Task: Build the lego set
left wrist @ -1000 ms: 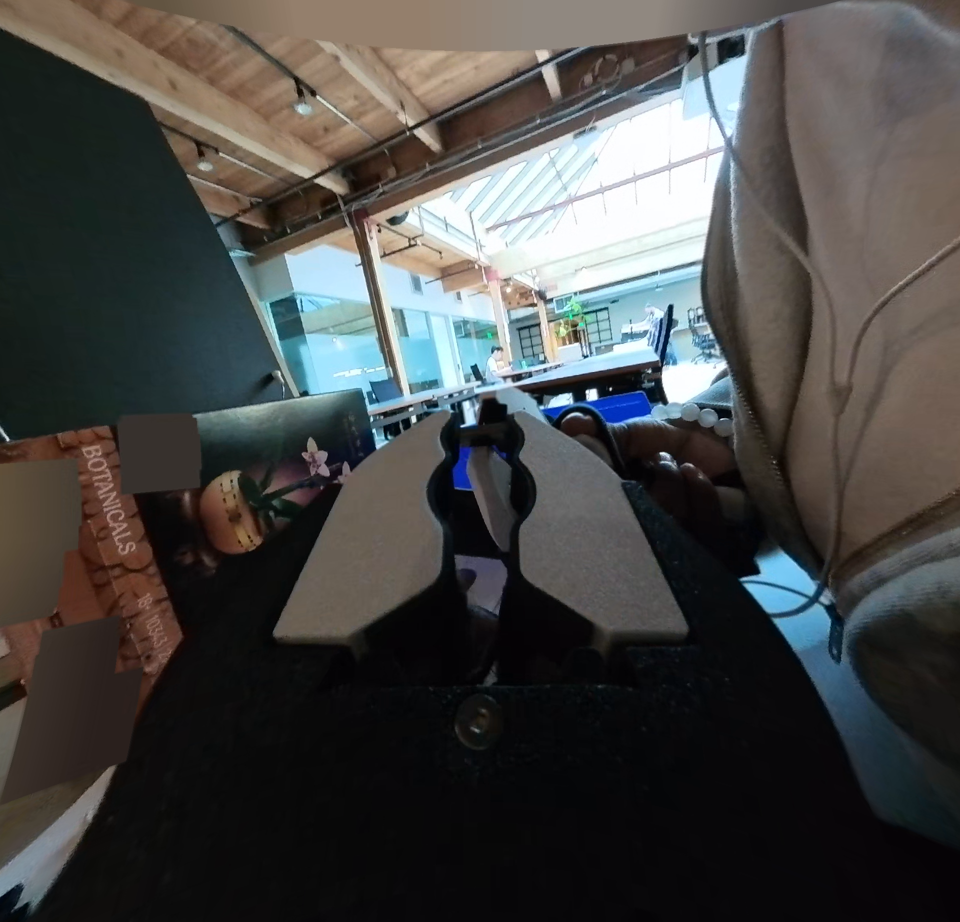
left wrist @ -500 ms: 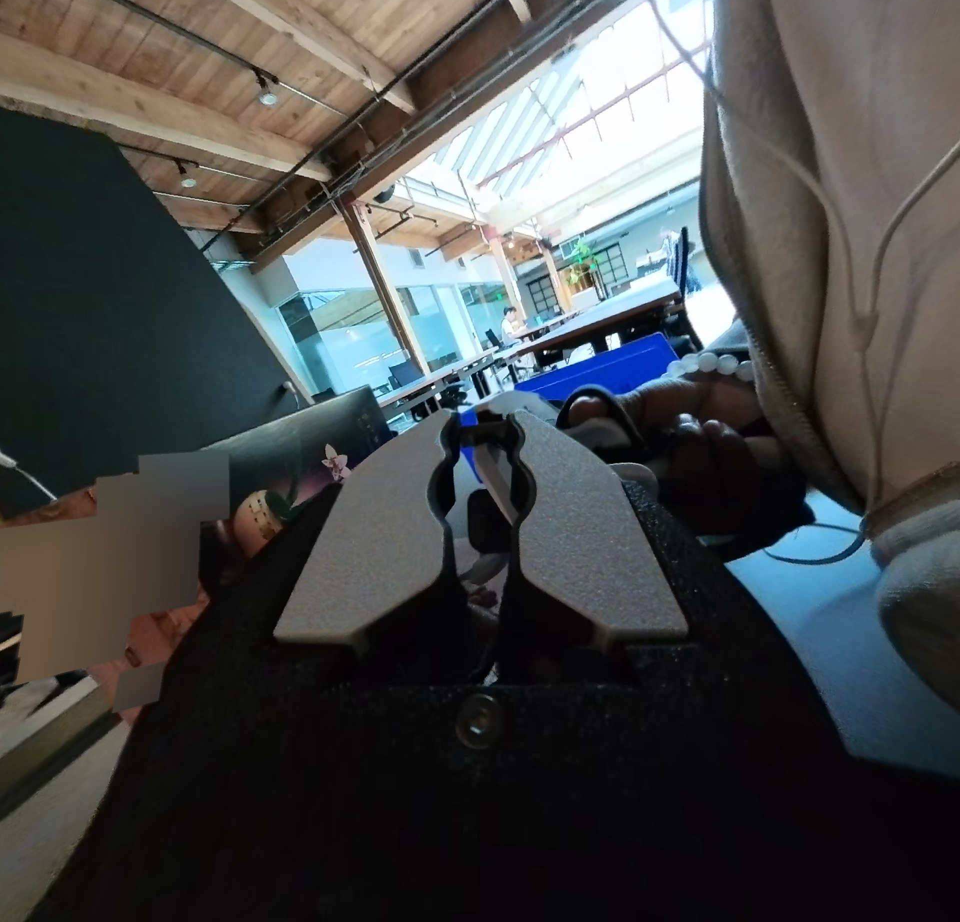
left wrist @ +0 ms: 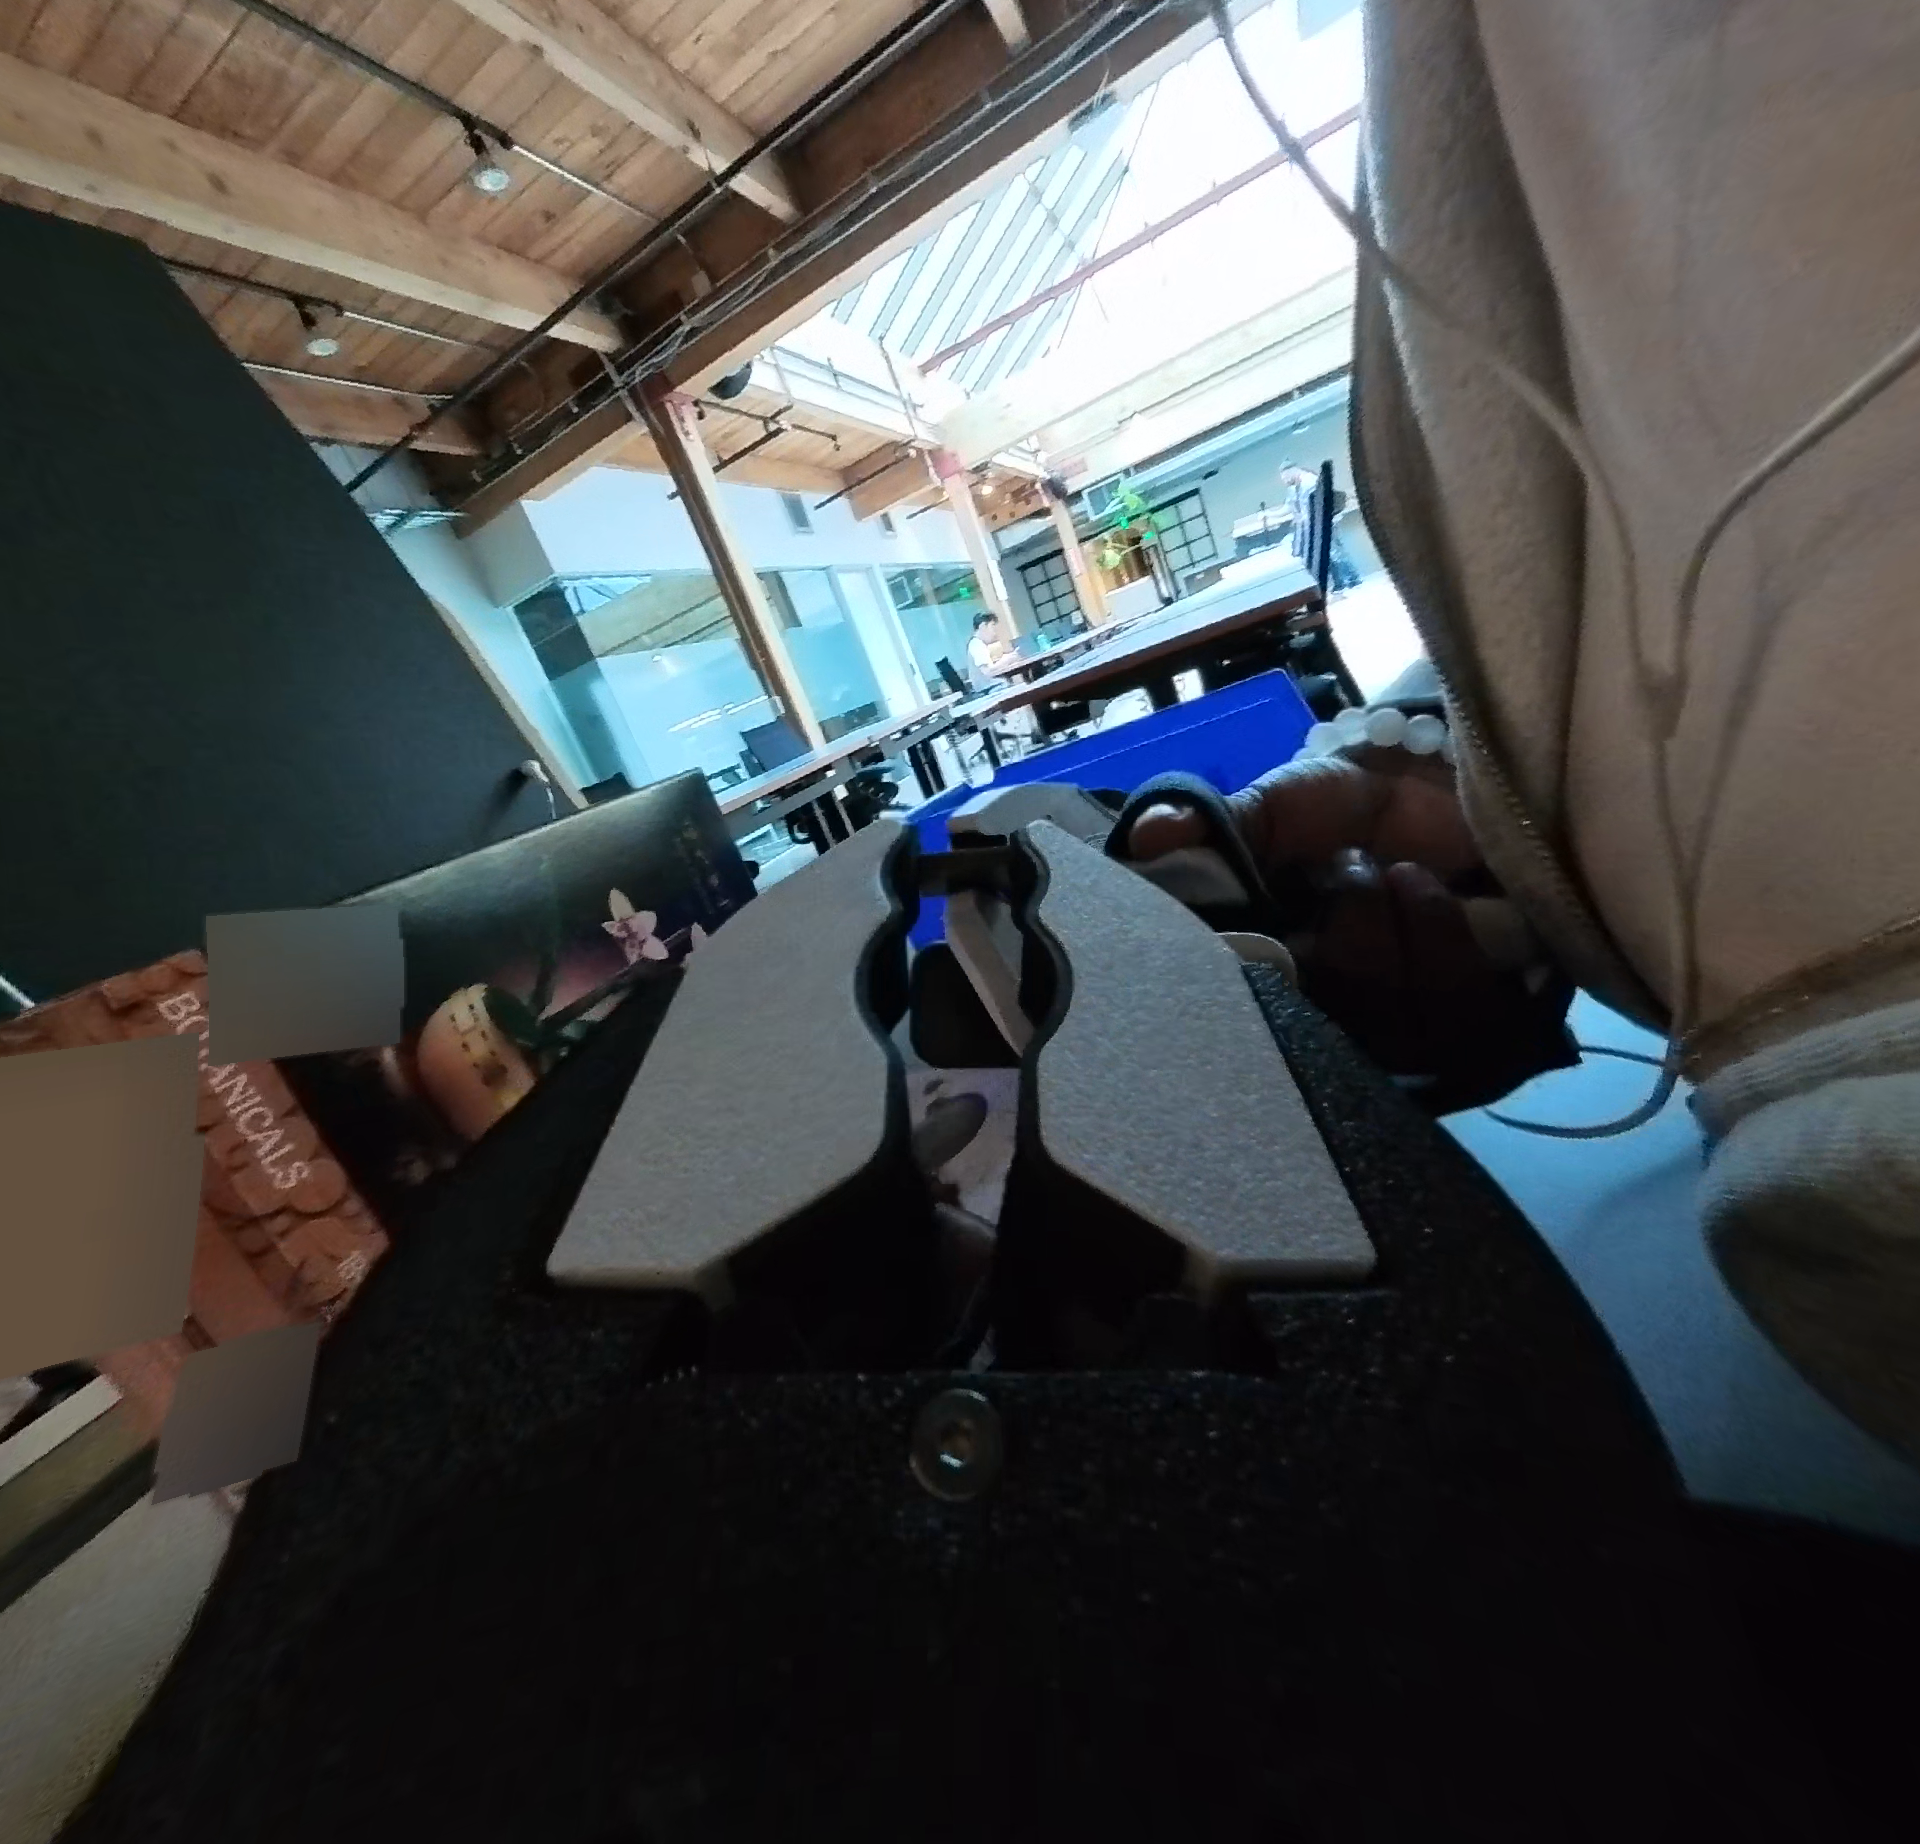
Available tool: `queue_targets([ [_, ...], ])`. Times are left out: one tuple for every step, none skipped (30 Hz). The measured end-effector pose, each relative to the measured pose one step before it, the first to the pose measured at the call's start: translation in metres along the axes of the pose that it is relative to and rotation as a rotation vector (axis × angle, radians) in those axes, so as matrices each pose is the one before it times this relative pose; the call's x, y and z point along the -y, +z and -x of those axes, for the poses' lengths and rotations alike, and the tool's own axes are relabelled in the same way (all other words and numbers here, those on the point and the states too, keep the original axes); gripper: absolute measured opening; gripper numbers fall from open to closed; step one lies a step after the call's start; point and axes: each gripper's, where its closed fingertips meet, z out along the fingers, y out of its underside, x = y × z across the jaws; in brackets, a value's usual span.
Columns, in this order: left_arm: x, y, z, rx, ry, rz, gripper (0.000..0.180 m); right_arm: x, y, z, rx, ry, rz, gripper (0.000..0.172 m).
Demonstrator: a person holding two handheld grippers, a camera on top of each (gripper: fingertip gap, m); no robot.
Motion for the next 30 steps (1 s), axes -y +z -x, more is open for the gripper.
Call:
queue_targets([
  [0.00051,0.00044,-0.00011,-0.0041,-0.0023,0.0,0.016,-0.00061,0.0003,0.00036,-0.0055,-0.0057,0.0053,0.004],
  [0.0007,0.00006,-0.00049,-0.0057,0.002,-0.002,0.016,-0.00043,0.00023,0.00008,-0.0093,-0.0064,0.0074,0.004],
  [0.00042,-0.00005,-0.00039,-0.0014,0.0014,-0.0003,0.016,-0.00075,0.00005,-0.00014,-0.0087,-0.0073,0.0094,0.004],
  [-0.00014,-0.00004,-0.00049,-0.0008,-0.0007,0.0034,0.016,0.0001,-0.00038,-0.00083,-0.0118,-0.0022,0.0036,0.004],
  [-0.00123,-0.00013,-0.00063,-0.001,0.004,0.0104,0.016,-0.00046,-0.00097,-0.0013,-0.0092,-0.0002,0.0049,0.004],
  [-0.00118,0.00012,-0.0009,-0.0039,0.0042,0.0101,0.016,-0.0013,-0.0008,-0.00157,-0.0045,0.0026,0.0048,0.003],
  [-0.00017,0.00032,-0.00112,-0.0056,-0.0035,0.0015,0.016,-0.00073,-0.00035,0.00024,0.0127,0.0126,-0.0059,0.003],
  [0.00084,0.00009,0.0001,-0.0014,-0.0087,-0.0081,0.016,-0.00035,0.00151,0.00151,0.0151,0.0096,-0.013,0.003],
  [0.00365,-0.00001,0.0002,-0.0037,-0.0155,-0.0241,0.016,-0.00161,0.00247,0.00254,0.0123,-0.0043,0.0059,0.003],
  [0.00382,0.00024,-0.00001,-0.0048,-0.0103,-0.0198,0.016,-0.00059,0.00146,0.00182,0.0014,-0.0227,0.0106,0.003],
  [0.00039,0.00057,0.0011,0.0058,0.0086,0.0019,0.016,0.00206,-0.00082,-0.00108,-0.0122,-0.01,-0.0044,0.003],
  [-0.00442,-0.0002,0.00176,0.0086,0.0136,0.0189,0.016,0.00324,-0.00283,-0.0042,-0.023,-0.0002,-0.0114,0.003],
  [-0.0064,-0.00062,0.00143,0.007,0.0,0.0238,0.016,0.00239,-0.00256,-0.00376,-0.0126,0.0019,-0.0076,0.003],
  [-0.00328,-0.00028,0.00099,0.0105,-0.0107,0.0122,0.016,0.00105,0.00022,-0.00074,0.0016,0.0011,-0.0033,0.003],
  [0.00066,-0.00101,0.0017,0.0151,-0.0095,-0.0048,0.016,0.00063,0.00263,0.00052,0.0092,0.0097,-0.003,0.004],
  [0.00181,-0.0014,0.00219,0.0096,-0.0223,-0.0148,0.016,0.0008,0.00245,0.00082,0.0248,0.0353,0.0003,0.004],
  [0.00176,-0.00038,0.00198,0.0074,-0.0205,-0.013,0.016,0.00111,0.00171,0.00135,0.035,0.0318,0.0011,0.004],
  [0.00086,0.00028,0.00221,0.0122,-0.0018,-0.0049,0.016,0.00221,0.00088,0.00116,0.0317,0.0213,-0.0102,0.004],
  [-0.00012,0.00032,0.00187,0.0096,0.0054,0.0038,0.016,0.00095,0.00061,0.00078,0.0201,0.0007,-0.003,0.004],
  [0.00047,-0.00005,0.00048,0.0007,-0.0026,-0.0026,0.016,-0.00013,0.00083,0.0011,0.0162,-0.0033,0.0051,0.007],
  [0.0008,-0.0008,0.00051,0.0023,-0.0084,-0.0084,0.016,0.00118,0.00112,0.00377,0.0276,0.0032,-0.0033,0.014],
  [0.00056,-0.00168,0.00164,0.011,-0.006,-0.0078,0.016,0.00074,0.00119,0.0022,0.0115,0.0046,0.0019,0.02],
  [0.00079,-0.00184,0.00049,0.0018,-0.0034,-0.0084,0.016,-0.0017,0.00129,0.00001,-0.0105,-0.0096,0.0161,0.022],
  [0.00186,-0.00109,-0.00091,-0.0053,-0.0071,-0.0138,0.016,-0.00167,0.00134,0.00056,-0.0092,-0.0137,0.0157,0.022],
  [0.00197,-0.00021,-0.0005,-0.0006,-0.008,-0.0149,0.016,-0.00068,0.0011,0.00061,-0.007,-0.0059,0.0102,0.022],
  [0.00142,0.00012,-0.00003,0.0012,-0.0015,-0.0097,0.016,-0.00025,0.00077,0.00108,-0.0017,-0.0016,0.0063,0.022],
  [0.00097,0.00048,-0.00022,-0.0011,0.0047,-0.0046,0.016,-0.00052,0.00019,0.00092,-0.0008,-0.0026,0.0071,0.022],
  [0.0006,0.00041,-0.0007,-0.0056,0.0038,-0.0031,0.016,-0.00083,-0.00027,0.00021,-0.0048,-0.0061,0.0068,0.021],
  [0.00035,0.00052,-0.00113,-0.0064,0.0013,-0.0029,0.016,-0.00087,-0.00035,-0.00018,-0.0062,-0.0053,0.0042,0.019],
  [0.00044,0.00045,-0.00105,-0.0044,0.0014,-0.0029,0.016,-0.00088,-0.00031,0.00011,-0.0019,-0.0011,0.0027,0.018],
])
